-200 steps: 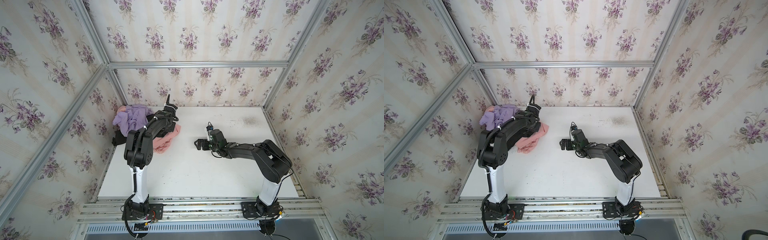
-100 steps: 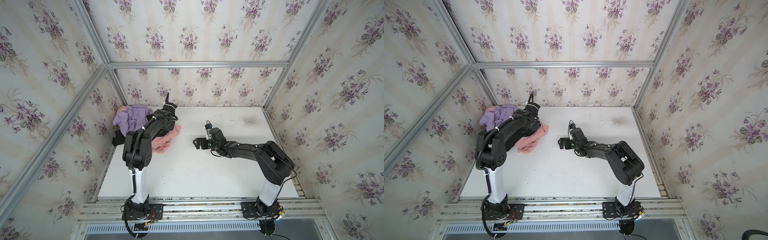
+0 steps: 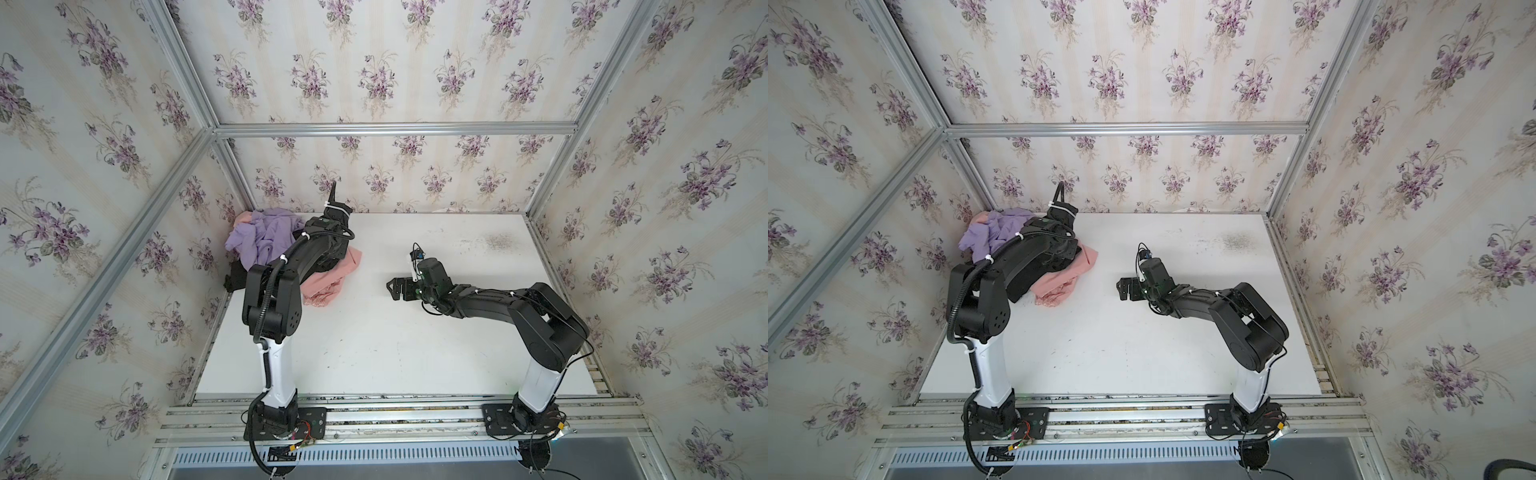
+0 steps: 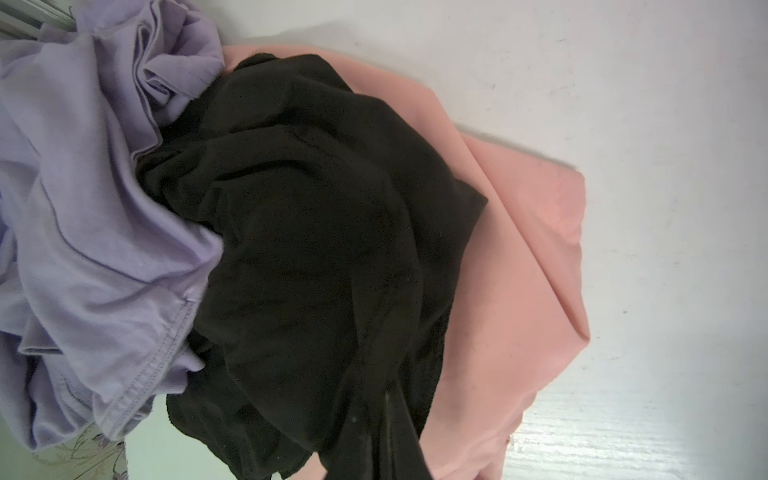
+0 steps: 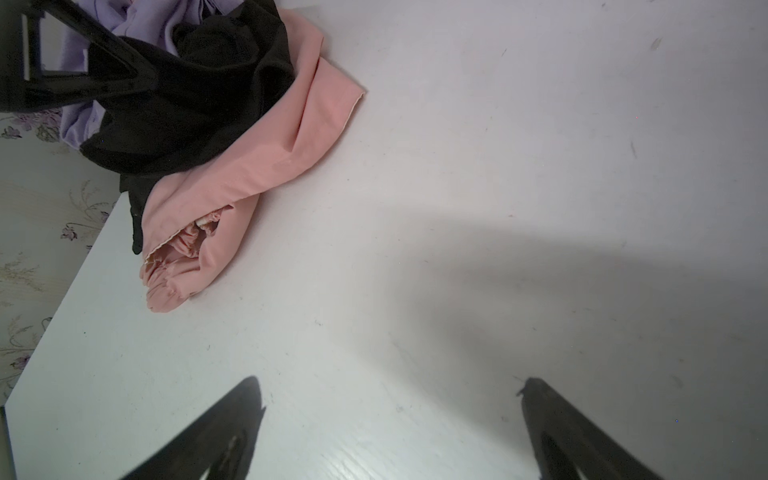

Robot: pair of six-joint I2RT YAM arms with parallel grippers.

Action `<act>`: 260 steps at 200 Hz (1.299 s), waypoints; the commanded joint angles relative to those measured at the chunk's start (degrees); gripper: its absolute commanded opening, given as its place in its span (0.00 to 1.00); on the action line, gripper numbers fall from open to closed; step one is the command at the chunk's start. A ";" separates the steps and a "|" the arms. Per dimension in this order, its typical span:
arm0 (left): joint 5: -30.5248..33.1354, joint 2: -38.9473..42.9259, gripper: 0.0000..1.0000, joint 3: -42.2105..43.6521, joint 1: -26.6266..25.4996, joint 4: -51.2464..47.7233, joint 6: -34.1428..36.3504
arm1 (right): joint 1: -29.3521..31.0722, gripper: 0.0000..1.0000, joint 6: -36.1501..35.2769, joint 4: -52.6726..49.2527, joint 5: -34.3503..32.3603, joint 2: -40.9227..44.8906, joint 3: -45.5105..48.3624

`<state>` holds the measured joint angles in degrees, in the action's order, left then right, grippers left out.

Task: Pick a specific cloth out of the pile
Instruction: 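Grasp the black cloth with the left gripper and lift it upward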

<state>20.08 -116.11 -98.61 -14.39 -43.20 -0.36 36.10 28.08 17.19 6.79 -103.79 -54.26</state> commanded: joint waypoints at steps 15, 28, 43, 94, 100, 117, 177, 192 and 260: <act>1.37 1.49 0.02 -0.35 -0.02 -0.99 -0.43 | 0.37 1.00 -0.04 1.88 0.14 0.12 -0.33; 1.16 2.18 0.02 -0.47 -0.02 -1.03 -0.61 | 0.55 1.00 -0.03 1.35 0.16 0.38 -0.79; 0.61 2.97 0.02 -0.79 -0.02 -1.15 -1.00 | 0.88 1.00 -0.38 0.83 -0.02 0.70 -1.31; -2.39 6.29 0.02 -3.23 0.89 -2.04 -2.36 | 1.99 1.00 -1.18 -0.79 -0.02 0.96 -3.49; -2.81 6.68 0.02 -3.50 1.10 -2.11 -2.60 | 2.12 1.00 -1.25 -0.92 -0.03 0.99 -3.69; -3.85 7.81 0.02 -4.26 1.94 -2.28 -3.05 | 2.48 1.00 -1.40 -1.13 -0.26 0.87 -4.09; -6.58 10.05 0.02 -7.89 4.43 -3.30 -4.46 | 3.62 1.00 -2.06 -2.31 -0.57 0.50 -6.07; -7.38 10.40 0.01 -9.37 5.04 -3.48 -4.75 | 3.85 1.00 -2.23 -2.42 -0.72 0.28 -6.21; -10.66 10.93 0.02 -16.45 7.18 -4.86 -6.25 | 4.29 1.00 -2.35 -2.45 -1.27 0.32 -6.21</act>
<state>11.51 -105.78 -113.23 -7.57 -47.66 -5.50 40.18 26.11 14.02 6.24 -103.50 -59.59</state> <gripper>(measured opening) 0.068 0.996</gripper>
